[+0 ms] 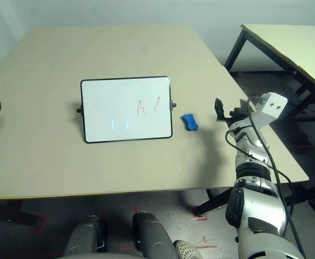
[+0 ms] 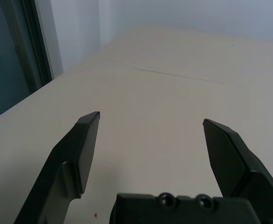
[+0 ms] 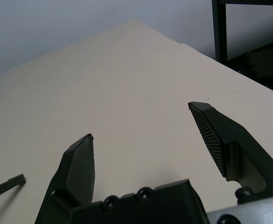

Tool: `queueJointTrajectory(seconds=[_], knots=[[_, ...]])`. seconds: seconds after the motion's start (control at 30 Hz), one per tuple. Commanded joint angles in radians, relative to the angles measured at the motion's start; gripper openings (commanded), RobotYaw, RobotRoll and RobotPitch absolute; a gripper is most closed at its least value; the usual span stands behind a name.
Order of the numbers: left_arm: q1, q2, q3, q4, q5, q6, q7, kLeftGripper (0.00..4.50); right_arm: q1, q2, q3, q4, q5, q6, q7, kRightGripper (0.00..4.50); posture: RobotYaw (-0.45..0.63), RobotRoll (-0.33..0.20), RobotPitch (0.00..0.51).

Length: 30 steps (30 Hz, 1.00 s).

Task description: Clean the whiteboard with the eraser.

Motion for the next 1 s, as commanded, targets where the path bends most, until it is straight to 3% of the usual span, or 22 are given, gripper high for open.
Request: queueJointTrajectory(seconds=[0.03,0.3,0.5,0.67,0.87,1.0], knots=[[0.006,0.010,0.002,0.012,0.005,-0.004,0.002,4.50,0.010,-0.008,-0.015,0.006,0.006,-0.004,-0.005,4.49,-0.13,0.000,0.108],[-0.039,0.023,-0.025,-0.054,0.007,0.036,-0.079,4.50,0.013,-0.035,0.009,-0.087,-0.027,0.058,-0.048,4.49,-0.16,0.000,0.112],[-0.133,0.147,-0.080,-0.213,-0.035,0.218,-0.392,4.50,0.051,-0.079,0.075,-0.492,-0.003,0.627,-0.048,4.49,-0.16,0.000,0.101],[-0.115,0.223,-0.194,-0.480,-0.053,0.439,-0.613,4.50,0.076,-0.115,0.154,-0.764,0.001,1.044,-0.032,4.49,-0.15,0.000,0.080],[-0.034,0.194,-0.271,-0.758,-0.098,0.666,-0.665,4.50,0.046,-0.102,0.228,-0.814,-0.035,1.199,-0.028,4.49,-0.16,0.000,0.061],[0.007,0.104,-0.322,-0.909,-0.120,0.756,-0.636,4.50,0.015,-0.062,0.253,-0.779,-0.055,1.216,-0.048,4.49,-0.14,0.000,0.057]])
